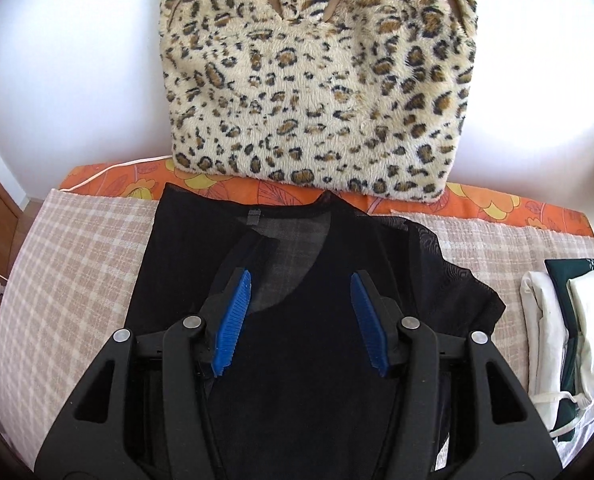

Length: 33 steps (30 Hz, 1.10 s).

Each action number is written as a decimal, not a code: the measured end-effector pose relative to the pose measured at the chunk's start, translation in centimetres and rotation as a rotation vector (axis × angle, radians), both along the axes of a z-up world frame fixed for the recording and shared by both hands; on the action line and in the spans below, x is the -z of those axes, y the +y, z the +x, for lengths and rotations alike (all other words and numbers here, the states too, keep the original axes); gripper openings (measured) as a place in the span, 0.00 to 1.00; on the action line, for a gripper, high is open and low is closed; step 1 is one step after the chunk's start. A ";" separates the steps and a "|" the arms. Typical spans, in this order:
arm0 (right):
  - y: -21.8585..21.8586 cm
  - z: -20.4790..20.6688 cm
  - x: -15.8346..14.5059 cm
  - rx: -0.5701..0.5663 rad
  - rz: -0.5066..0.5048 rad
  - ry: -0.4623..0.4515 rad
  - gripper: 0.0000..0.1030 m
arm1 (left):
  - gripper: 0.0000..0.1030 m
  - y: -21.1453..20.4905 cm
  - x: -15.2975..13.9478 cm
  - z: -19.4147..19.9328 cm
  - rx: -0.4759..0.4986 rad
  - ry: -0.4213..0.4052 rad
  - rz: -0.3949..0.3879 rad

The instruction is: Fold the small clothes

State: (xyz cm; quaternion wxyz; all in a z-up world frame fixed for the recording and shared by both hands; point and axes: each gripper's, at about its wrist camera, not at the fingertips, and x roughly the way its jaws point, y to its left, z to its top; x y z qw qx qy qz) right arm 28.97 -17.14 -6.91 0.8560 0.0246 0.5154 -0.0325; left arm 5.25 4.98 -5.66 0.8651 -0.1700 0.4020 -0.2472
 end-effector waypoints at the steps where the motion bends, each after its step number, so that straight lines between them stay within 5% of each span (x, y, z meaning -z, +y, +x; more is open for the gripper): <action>1: -0.2 -1.5 -0.5 -0.008 0.013 0.000 0.53 | 0.28 0.5 0.0 0.2 -0.016 0.000 0.011; 7: -0.1 -11.0 -2.6 -0.080 0.137 0.019 0.53 | 0.28 1.1 1.1 1.0 -0.045 0.014 0.081; 18: 2.4 -24.5 -3.9 -0.190 0.199 0.007 0.53 | 0.28 -0.9 2.2 0.8 -0.003 0.016 0.201; 33: 11.8 -35.0 -1.4 -0.563 0.102 0.038 0.53 | 0.28 0.3 2.8 0.3 -0.044 0.050 0.186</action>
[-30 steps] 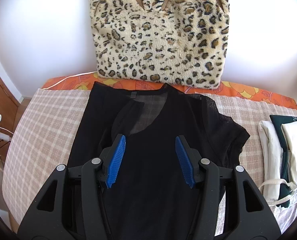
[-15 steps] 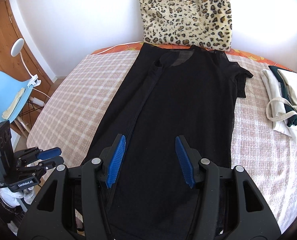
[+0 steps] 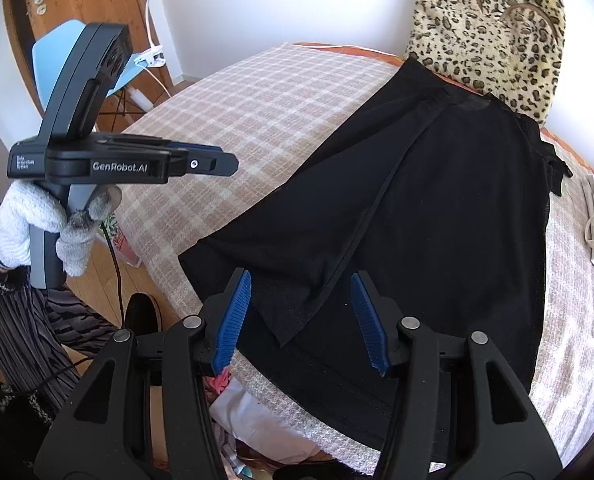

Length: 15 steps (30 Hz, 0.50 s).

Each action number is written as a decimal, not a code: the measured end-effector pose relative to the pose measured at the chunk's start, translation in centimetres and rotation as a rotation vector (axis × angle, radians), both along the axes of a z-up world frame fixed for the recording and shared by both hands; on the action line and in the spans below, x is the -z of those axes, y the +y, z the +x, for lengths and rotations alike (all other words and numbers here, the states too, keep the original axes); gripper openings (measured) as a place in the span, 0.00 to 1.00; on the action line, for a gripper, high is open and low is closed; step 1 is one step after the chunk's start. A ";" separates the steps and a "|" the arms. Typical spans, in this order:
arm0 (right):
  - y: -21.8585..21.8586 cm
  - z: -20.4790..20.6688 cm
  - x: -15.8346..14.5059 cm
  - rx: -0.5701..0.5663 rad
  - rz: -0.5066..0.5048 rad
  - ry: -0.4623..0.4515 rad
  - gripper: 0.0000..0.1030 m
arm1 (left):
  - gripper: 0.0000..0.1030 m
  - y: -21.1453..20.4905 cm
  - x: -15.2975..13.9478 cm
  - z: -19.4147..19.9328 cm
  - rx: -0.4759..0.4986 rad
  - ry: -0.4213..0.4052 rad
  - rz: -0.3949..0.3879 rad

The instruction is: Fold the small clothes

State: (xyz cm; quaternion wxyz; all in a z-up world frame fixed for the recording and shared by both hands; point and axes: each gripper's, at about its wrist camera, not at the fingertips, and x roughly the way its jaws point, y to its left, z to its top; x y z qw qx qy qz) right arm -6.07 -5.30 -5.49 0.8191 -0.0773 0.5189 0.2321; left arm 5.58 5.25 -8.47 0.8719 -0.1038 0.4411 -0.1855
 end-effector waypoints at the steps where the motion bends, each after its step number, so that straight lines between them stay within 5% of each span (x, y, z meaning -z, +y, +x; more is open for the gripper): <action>1: 0.7 -0.4 0.4 -0.022 -0.020 -0.002 0.53 | 0.28 0.1 -0.1 0.0 -0.003 -0.001 -0.001; 4: 1.9 -0.8 1.7 -0.061 -0.070 0.005 0.52 | 0.28 0.3 -0.3 -0.2 -0.007 -0.007 -0.003; 11: 1.9 -0.9 3.4 -0.070 -0.132 0.030 0.07 | 0.28 0.4 -0.4 -0.4 -0.004 -0.011 -0.002; 15: 1.5 -1.3 2.5 -0.041 -0.144 0.001 0.04 | 0.28 0.4 -0.4 -0.8 0.002 -0.013 0.009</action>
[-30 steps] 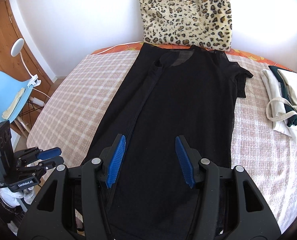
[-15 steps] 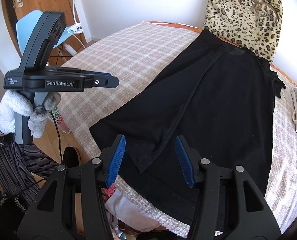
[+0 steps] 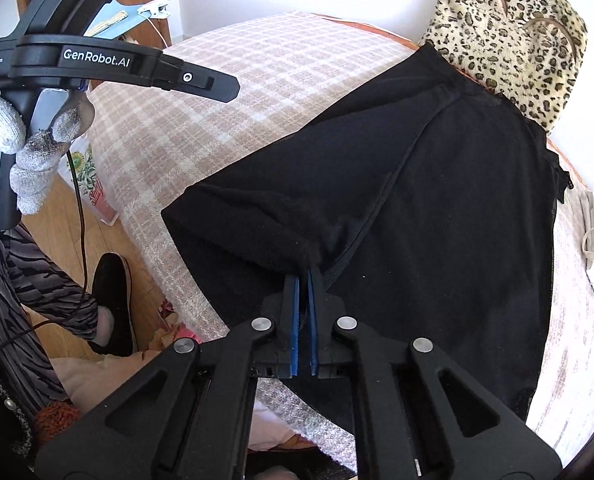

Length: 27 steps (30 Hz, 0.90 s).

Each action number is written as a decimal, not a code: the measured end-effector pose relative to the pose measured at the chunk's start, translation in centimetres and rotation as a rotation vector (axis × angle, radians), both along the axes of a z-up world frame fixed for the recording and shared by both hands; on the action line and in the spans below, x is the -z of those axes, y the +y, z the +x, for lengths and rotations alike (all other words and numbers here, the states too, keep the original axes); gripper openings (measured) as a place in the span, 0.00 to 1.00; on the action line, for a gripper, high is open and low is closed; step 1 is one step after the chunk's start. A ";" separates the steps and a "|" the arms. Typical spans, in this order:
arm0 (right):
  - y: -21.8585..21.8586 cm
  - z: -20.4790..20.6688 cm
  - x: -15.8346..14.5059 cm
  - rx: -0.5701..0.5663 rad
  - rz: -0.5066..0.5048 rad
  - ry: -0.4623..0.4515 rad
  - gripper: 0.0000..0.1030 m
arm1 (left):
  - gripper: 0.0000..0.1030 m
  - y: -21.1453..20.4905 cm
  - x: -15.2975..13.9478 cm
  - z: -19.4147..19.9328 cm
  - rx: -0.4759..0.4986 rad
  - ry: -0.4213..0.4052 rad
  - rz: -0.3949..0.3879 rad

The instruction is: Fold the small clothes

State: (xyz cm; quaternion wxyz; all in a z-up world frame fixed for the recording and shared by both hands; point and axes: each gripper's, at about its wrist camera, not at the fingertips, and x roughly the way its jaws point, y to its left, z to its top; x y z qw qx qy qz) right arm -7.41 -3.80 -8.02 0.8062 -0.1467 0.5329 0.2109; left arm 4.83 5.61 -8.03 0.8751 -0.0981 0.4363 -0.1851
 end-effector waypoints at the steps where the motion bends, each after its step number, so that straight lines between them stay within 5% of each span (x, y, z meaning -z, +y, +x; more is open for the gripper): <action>1: -0.2 -0.3 -0.5 0.010 -0.003 -0.019 0.04 | 0.28 0.0 0.0 -0.2 0.003 0.002 -0.002; 12: -2.0 -0.8 -0.1 0.060 -0.005 0.003 0.04 | 0.28 -3.4 1.8 -2.6 0.116 0.106 -0.045; 16: -2.2 -0.9 -0.3 0.062 0.041 0.013 0.04 | 0.35 -4.3 1.8 -3.7 0.124 0.115 -0.069; 18: -1.7 -1.0 -0.3 0.048 0.044 0.012 0.04 | 0.35 -5.1 1.1 -4.1 0.129 0.065 -0.006; 22: -0.9 -1.5 0.0 -0.007 -0.041 0.000 0.04 | 0.35 -7.4 1.0 -4.8 0.175 -0.051 0.266; 27: -2.3 -2.1 -1.1 -0.035 -0.019 0.043 0.11 | 0.35 -7.6 3.0 -5.7 0.238 -0.006 0.319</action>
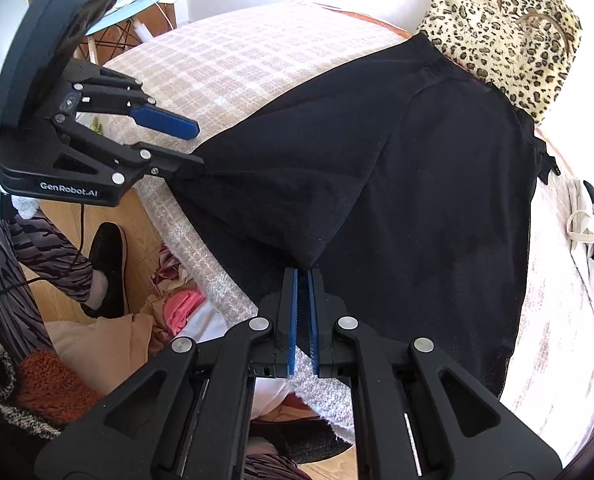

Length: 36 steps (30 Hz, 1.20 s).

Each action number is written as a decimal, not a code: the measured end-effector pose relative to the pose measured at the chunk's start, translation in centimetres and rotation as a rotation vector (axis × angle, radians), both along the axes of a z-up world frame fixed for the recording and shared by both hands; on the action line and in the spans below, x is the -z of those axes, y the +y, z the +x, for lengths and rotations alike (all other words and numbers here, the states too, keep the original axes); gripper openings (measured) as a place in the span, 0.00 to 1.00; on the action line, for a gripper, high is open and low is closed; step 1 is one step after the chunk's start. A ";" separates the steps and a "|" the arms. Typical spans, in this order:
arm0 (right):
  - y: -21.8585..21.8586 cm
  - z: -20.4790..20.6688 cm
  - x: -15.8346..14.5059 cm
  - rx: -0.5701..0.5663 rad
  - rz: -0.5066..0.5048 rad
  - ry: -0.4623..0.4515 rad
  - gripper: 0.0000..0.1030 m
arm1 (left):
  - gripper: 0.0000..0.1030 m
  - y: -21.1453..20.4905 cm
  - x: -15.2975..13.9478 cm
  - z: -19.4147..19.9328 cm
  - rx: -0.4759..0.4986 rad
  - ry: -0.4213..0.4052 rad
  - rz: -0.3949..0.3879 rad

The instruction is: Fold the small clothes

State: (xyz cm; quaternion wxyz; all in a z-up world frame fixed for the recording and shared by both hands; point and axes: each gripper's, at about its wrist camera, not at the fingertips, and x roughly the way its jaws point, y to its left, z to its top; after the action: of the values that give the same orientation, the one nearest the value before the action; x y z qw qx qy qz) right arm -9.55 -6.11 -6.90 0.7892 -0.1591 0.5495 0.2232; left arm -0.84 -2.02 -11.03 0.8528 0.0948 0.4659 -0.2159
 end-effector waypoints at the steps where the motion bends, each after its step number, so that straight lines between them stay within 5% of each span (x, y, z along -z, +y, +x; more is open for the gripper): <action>1: -0.6 -0.1 -0.4 0.015 0.014 0.000 0.22 | 0.35 -0.1 -0.1 -0.3 0.012 -0.004 0.014; 2: -1.2 0.0 -0.8 0.036 0.028 -0.007 0.33 | 0.35 -0.2 -0.2 -0.7 0.023 -0.012 0.029; 4: -2.7 0.3 -1.6 0.087 0.060 -0.026 0.40 | 0.35 -0.2 -0.3 -1.4 0.027 -0.029 0.053; 8: -5.5 1.4 -3.2 0.188 0.103 -0.065 0.40 | 0.35 0.0 -0.9 -2.1 0.018 -0.035 0.039; 20: -13.2 3.4 -6.9 0.420 0.195 -0.165 0.54 | 0.39 -2.2 -5.4 -1.3 -0.028 -0.103 -0.175; 28: -19.4 4.1 -9.0 0.577 0.281 -0.205 0.65 | 0.39 -7.8 -5.4 -1.4 0.063 -0.094 -0.200; 36: -24.0 4.9 -11.4 0.624 0.320 -0.243 0.66 | 0.39 -14.2 -5.7 -1.8 0.188 -0.089 -0.233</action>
State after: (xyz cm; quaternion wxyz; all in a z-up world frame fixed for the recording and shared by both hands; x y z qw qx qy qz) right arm -4.68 -30.11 4.54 0.8938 0.1163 0.4319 0.0342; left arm -2.62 -16.25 -5.36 0.8539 0.0476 0.3884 -0.3430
